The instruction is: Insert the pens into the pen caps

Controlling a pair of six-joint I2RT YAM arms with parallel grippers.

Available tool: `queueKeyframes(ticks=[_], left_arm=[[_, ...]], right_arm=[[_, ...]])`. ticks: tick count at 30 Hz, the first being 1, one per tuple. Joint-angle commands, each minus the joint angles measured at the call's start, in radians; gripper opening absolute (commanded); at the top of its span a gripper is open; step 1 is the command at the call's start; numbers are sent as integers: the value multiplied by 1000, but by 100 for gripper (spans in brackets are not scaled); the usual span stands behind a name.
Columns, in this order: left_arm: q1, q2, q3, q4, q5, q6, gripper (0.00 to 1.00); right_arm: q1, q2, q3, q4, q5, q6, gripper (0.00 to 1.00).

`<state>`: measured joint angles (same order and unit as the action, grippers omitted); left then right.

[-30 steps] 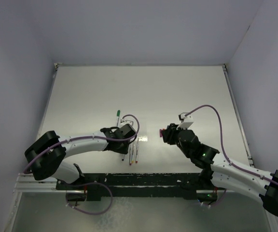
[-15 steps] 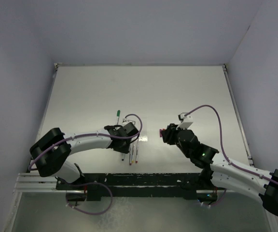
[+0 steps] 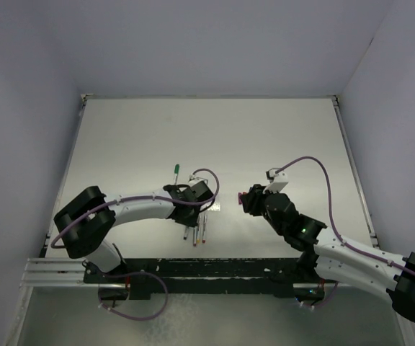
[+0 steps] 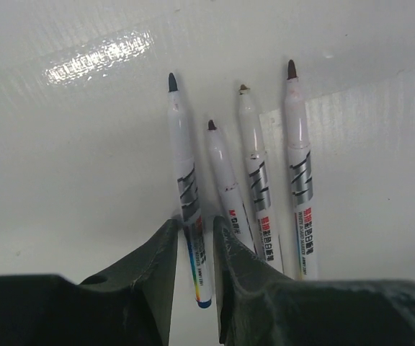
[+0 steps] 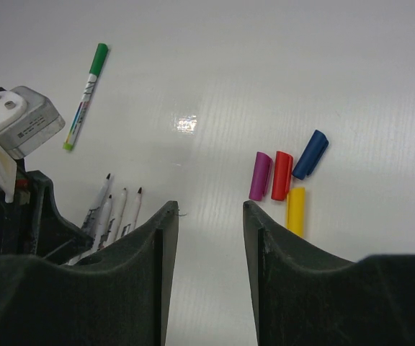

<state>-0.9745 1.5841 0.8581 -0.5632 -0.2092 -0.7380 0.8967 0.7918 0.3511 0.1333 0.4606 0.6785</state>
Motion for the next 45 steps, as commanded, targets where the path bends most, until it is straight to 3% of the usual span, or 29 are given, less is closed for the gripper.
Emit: queueKeyframes(ticks=[1,22,45], left_arm=[[-29,129,-46,-16,34,-18,28],[-67,123,-112,-30,97,-69,23],[-118,152,-70,-133,114,-84,21]], right_arm=[[2,-14,1,23,32,2,44],[2,-38,-1,0,53,9,44],[2,-42,-4,4,47,15,44]])
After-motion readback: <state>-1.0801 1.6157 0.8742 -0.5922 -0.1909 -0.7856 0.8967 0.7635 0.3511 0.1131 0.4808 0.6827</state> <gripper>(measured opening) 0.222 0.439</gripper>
